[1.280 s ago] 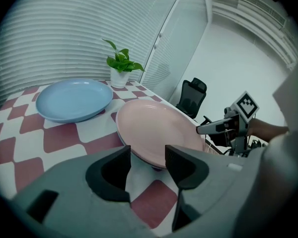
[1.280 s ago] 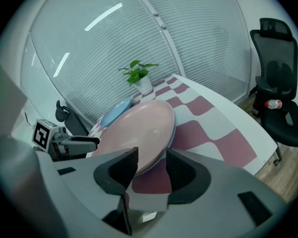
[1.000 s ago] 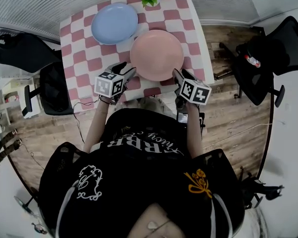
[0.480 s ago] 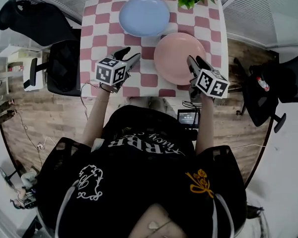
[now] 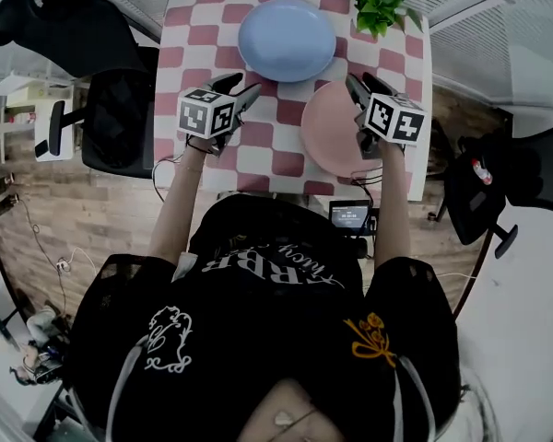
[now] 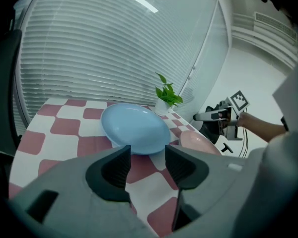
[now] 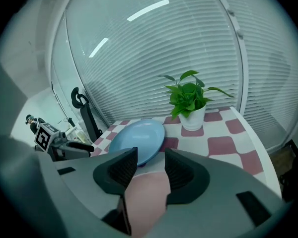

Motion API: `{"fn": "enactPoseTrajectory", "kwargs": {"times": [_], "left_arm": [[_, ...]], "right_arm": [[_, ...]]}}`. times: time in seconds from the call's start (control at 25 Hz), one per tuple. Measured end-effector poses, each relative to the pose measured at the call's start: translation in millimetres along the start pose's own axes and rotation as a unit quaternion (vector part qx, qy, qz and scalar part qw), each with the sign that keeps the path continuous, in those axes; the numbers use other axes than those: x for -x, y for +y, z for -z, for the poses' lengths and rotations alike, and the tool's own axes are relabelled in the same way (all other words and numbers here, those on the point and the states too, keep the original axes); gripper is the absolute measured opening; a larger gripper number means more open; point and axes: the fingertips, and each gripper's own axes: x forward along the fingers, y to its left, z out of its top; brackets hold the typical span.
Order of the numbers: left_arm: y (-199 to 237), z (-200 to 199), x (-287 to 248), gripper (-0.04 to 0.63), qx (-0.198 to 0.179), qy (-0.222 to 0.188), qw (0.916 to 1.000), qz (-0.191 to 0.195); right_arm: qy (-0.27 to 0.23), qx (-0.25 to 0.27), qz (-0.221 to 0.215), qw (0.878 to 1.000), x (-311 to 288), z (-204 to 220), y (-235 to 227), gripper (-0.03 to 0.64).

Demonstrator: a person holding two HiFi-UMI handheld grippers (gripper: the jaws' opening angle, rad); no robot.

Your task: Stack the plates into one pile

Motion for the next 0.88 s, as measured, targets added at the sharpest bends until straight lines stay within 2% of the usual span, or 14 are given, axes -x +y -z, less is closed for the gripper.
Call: {"fn": "enactPoseTrajectory", "kwargs": {"times": [0.12, 0.24, 0.6, 0.88], "left_arm": [[23, -9, -11, 0.212, 0.046, -0.013, 0.9988, -0.006], [44, -13, -23, 0.212, 0.072, -0.017, 0.9972, -0.011], [72, -12, -49, 0.219, 0.108, -0.013, 0.9941, -0.003], [71, 0, -63, 0.219, 0.104, 0.008, 0.9945, 0.013]], "right_arm": [[0.021, 0.003, -0.001, 1.0, -31, -11, -6, 0.149], [0.044, -0.012, -0.003, 0.999, -61, -18, -13, 0.149], [0.125, -0.016, 0.011, 0.992, -128, -6, -29, 0.15], [0.176, 0.003, 0.021, 0.984, -148, 12, -31, 0.149]]}}
